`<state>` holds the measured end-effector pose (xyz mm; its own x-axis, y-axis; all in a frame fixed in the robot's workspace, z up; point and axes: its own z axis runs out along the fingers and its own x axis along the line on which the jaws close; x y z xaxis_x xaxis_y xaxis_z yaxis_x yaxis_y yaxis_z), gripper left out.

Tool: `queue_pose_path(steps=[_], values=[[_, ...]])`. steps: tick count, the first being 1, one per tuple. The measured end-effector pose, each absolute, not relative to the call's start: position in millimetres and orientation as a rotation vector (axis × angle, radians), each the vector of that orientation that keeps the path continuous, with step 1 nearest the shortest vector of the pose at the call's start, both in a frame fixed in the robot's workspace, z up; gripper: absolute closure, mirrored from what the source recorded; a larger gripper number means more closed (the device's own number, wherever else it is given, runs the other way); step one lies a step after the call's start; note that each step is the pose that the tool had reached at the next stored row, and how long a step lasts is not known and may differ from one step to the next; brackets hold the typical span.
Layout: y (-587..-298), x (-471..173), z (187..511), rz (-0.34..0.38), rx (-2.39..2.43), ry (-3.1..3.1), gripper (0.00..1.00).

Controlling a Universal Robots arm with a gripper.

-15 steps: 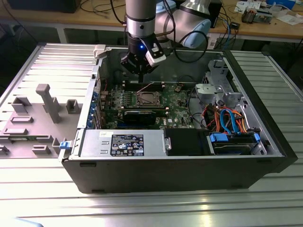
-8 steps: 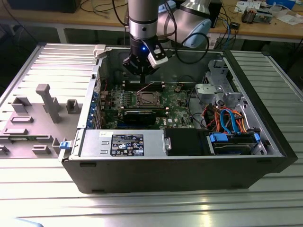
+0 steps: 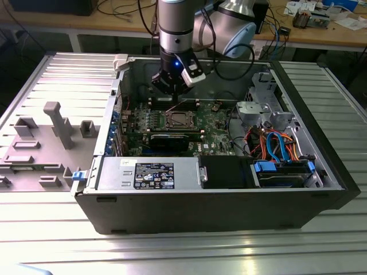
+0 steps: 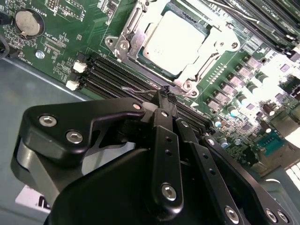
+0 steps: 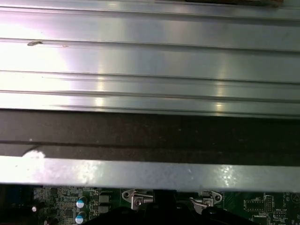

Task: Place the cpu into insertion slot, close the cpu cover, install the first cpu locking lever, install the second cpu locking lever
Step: 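Install the first cpu locking lever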

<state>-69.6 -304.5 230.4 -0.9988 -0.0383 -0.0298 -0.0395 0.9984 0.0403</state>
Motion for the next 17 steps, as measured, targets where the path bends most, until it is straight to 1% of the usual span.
queue_pose_path(steps=[17], values=[[-303.3,-59.2,226.1,0.063,-0.061,3.111,0.89]])
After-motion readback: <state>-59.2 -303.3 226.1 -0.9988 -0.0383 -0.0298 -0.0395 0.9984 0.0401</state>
